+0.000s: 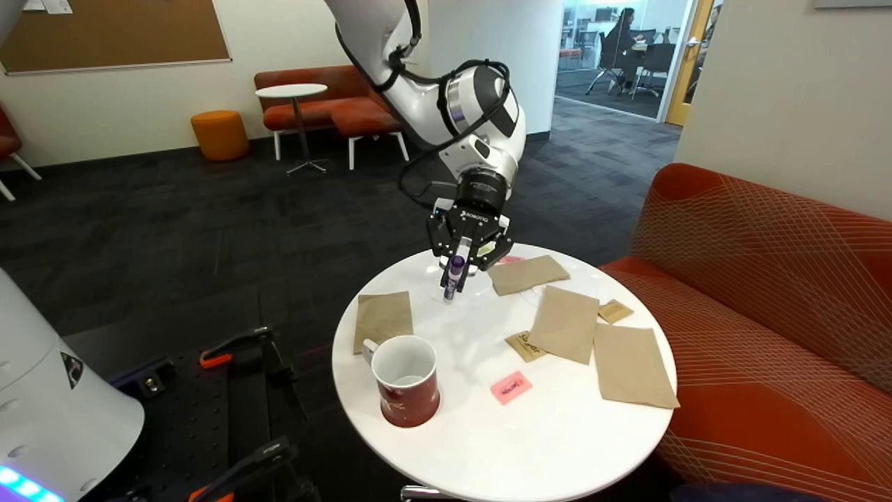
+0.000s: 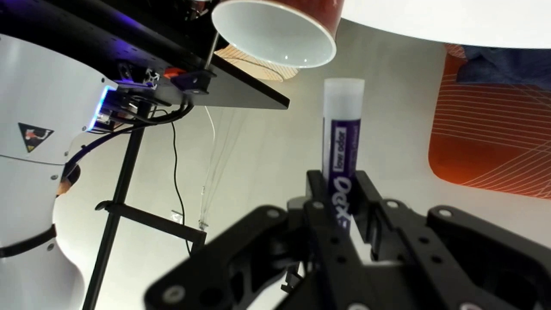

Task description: Put the marker in the red cup

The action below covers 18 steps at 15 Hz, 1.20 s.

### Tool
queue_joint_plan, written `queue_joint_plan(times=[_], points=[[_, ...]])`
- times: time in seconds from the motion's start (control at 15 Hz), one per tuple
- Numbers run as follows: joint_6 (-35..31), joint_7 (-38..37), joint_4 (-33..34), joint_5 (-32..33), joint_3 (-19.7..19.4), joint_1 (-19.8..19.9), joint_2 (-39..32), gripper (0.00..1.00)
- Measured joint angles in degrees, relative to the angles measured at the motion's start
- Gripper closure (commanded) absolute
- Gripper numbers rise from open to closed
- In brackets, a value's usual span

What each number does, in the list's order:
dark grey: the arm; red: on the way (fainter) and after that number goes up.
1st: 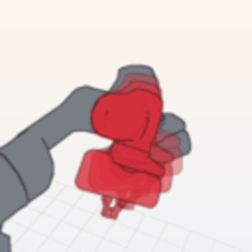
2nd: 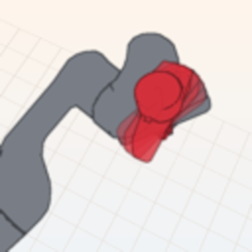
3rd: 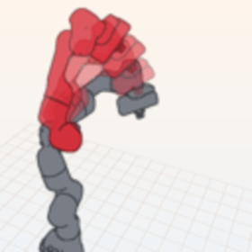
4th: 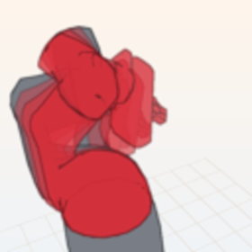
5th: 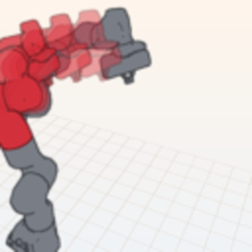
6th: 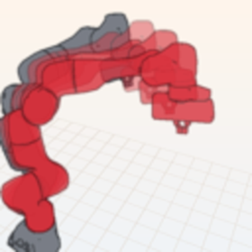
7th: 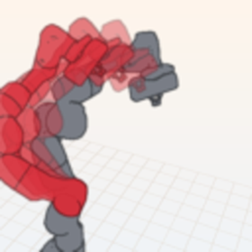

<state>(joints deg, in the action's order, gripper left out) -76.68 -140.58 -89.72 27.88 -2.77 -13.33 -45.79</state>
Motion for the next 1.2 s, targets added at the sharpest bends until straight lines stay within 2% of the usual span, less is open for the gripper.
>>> queue_joint_plan(times=[0.47,1.2], points=[[8.15,-0.21,2.61,-2.28,0.0,-1.12,-0.94,0.95],[8.26,-2.39,-0.67,-5.59,-0.25,-0.96,-1.38,0.95]])
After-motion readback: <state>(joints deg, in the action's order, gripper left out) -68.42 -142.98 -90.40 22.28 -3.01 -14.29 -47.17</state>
